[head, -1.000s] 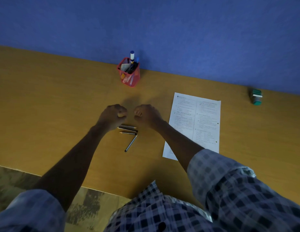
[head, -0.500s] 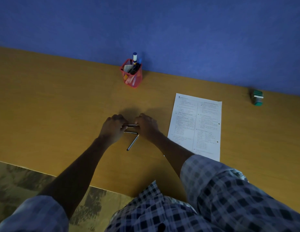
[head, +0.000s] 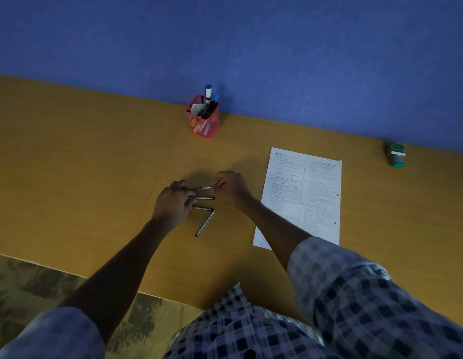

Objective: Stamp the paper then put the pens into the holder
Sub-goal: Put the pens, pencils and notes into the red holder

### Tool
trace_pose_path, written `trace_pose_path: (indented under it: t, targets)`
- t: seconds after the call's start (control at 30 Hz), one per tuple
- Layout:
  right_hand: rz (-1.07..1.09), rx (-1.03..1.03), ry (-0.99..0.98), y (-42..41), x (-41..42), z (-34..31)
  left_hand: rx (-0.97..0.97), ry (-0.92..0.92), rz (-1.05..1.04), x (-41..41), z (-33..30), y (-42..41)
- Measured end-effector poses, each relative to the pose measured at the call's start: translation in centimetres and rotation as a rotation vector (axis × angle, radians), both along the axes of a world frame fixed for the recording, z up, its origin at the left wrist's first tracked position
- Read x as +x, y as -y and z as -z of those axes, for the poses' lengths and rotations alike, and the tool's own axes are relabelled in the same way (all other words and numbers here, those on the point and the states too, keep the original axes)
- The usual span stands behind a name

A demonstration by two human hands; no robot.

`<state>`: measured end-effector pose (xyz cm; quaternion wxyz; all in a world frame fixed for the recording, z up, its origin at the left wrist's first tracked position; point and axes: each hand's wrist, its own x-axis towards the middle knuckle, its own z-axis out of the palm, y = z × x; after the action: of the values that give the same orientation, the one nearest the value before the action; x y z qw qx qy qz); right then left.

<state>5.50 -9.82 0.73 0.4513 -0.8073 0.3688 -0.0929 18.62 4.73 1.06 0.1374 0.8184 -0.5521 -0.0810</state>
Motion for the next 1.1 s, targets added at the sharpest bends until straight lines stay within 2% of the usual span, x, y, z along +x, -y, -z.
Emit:
trace_pose_path:
  t: [0.23, 0.37, 0.5, 0.63, 0.83, 0.93, 1.1]
  targets:
    - [0.166, 0.154, 0.237, 2.2, 0.0, -2.0, -0.094, -0.079, -0.007, 0.0, -0.8, 0.4]
    - [0.22, 0.168, 0.307, 3.4, 0.2, -2.9, -0.156, -0.109, -0.035, 0.8, -2.3, 1.7]
    - [0.301, 0.17, 0.399, 4.7, 0.5, -4.2, -0.296, -0.252, -0.104, 1.4, -4.2, 3.9]
    - [0.378, 0.084, 0.469, 6.3, 1.3, -6.3, -0.437, -0.425, -0.179, 2.9, -7.1, 6.4]
    - [0.49, -0.068, 0.592, 8.4, 2.7, -9.6, -0.667, -0.505, -0.281, 5.6, -10.9, 10.3]
    - [0.488, -0.16, 0.612, 9.1, 3.6, -10.7, -0.698, -0.478, -0.293, 7.4, -11.6, 12.0]
    - [0.46, -0.3, 0.573, 10.3, 5.3, -11.4, -0.658, -0.324, -0.244, 9.4, -12.2, 14.1]
